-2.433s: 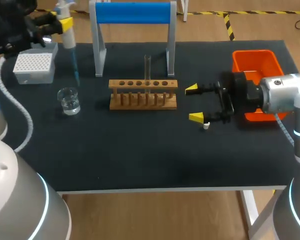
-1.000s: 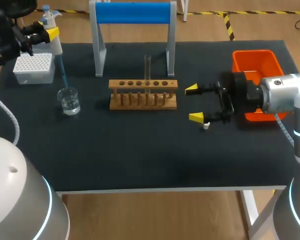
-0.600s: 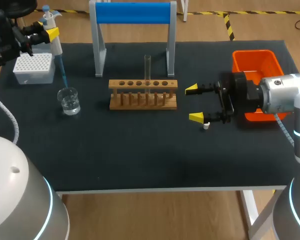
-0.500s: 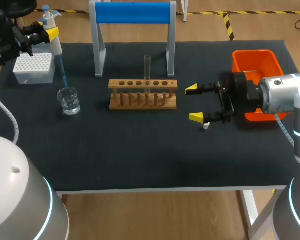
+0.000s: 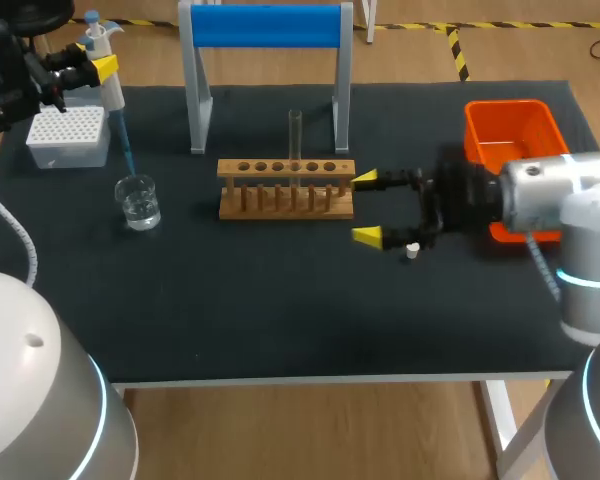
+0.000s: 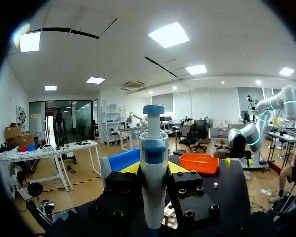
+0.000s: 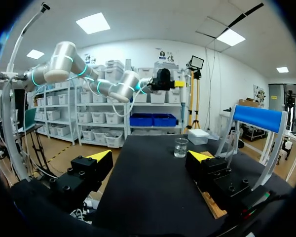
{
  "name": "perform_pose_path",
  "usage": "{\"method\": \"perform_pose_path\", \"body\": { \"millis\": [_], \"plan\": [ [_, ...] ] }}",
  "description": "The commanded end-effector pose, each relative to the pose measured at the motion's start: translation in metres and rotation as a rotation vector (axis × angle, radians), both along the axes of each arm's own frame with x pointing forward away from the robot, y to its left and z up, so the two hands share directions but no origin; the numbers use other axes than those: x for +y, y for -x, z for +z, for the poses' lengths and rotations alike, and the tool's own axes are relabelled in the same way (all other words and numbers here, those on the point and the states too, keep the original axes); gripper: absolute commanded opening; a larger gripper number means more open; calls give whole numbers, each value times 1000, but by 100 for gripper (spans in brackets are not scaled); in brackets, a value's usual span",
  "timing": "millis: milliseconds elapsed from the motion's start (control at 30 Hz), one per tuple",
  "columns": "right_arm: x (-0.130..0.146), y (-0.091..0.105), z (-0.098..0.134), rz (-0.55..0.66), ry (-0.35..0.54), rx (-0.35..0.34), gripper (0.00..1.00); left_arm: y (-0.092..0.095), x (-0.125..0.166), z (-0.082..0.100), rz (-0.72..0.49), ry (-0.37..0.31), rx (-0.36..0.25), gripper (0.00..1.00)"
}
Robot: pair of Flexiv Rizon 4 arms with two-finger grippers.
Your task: Invert the test tube, pick up the pipette, mount the tip to pipette, aspirate from beaker and dispense into the tube, eject the tip, return the pipette, and cap with the stopper.
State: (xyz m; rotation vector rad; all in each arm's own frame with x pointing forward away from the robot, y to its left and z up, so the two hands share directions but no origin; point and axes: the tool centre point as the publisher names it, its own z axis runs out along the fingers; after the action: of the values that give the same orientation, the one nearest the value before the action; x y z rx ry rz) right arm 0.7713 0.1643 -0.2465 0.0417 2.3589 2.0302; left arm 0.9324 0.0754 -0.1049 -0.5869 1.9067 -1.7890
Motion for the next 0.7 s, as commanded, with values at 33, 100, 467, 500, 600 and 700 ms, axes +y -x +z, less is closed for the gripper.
{"method": "perform_pose_path", "body": {
  "millis": [33, 100, 467, 500, 600, 700],
  "plan": [
    [58, -4, -8, -19, 81, -19, 100, -1, -1, 0, 2, 1, -2, 0],
    [77, -5, -11, -25, 54, 11, 100, -1, -1, 0, 2, 1, -2, 0],
    [148, -13, -21, -57, 112, 20, 100, -1, -1, 0, 2, 1, -2, 0],
    [153, -14, -22, -65, 118, 24, 100, -1, -1, 0, 2, 1, -2, 0],
    [167, -19, -29, -93, 160, 18, 100, -1, -1, 0, 2, 1, -2, 0],
    [178, -26, -36, -118, 178, 26, 100, -1, -1, 0, 2, 1, -2, 0]
  ]
}}
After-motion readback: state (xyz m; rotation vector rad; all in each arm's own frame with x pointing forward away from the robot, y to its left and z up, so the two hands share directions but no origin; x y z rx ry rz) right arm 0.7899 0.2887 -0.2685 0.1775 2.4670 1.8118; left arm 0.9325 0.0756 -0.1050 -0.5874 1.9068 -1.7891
